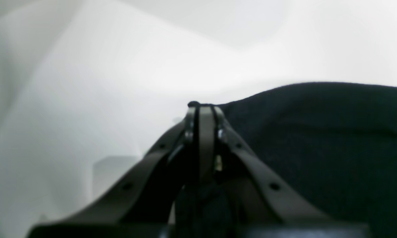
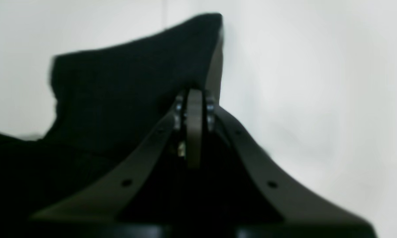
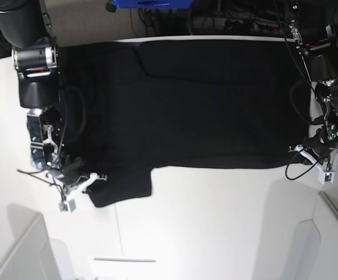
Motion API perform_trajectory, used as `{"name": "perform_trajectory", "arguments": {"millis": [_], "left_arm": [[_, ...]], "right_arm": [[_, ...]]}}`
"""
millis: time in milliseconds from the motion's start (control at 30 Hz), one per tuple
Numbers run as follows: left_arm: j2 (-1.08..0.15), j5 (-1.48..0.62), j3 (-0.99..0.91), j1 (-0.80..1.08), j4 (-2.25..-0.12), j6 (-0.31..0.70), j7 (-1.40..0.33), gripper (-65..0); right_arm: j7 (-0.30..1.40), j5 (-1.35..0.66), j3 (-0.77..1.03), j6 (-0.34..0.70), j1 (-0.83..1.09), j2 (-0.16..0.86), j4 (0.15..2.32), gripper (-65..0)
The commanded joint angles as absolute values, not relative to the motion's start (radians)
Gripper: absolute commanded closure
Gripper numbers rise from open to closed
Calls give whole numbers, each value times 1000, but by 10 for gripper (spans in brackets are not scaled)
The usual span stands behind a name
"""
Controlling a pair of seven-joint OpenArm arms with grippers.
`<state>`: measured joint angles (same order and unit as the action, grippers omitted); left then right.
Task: Fold the T-shirt properly
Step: 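Fold both hem corners up over the shirt toward the collar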
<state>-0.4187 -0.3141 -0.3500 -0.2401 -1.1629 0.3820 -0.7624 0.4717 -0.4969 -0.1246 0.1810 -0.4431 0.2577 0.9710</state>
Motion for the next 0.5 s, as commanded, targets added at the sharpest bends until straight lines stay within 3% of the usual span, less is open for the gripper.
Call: {"name": "perform_trajectory", "arguments": {"millis": [0,467], "left_arm": [[-438,-321,-357,-252,-1196,384,-774,0],[-390,-321,-455,-119,-1489,384,-849,0]], "right_arm": [[460,-506,-119,182,-460,282,1003,0],[461,-506,-53,182,-328,295,1171,0]]}}
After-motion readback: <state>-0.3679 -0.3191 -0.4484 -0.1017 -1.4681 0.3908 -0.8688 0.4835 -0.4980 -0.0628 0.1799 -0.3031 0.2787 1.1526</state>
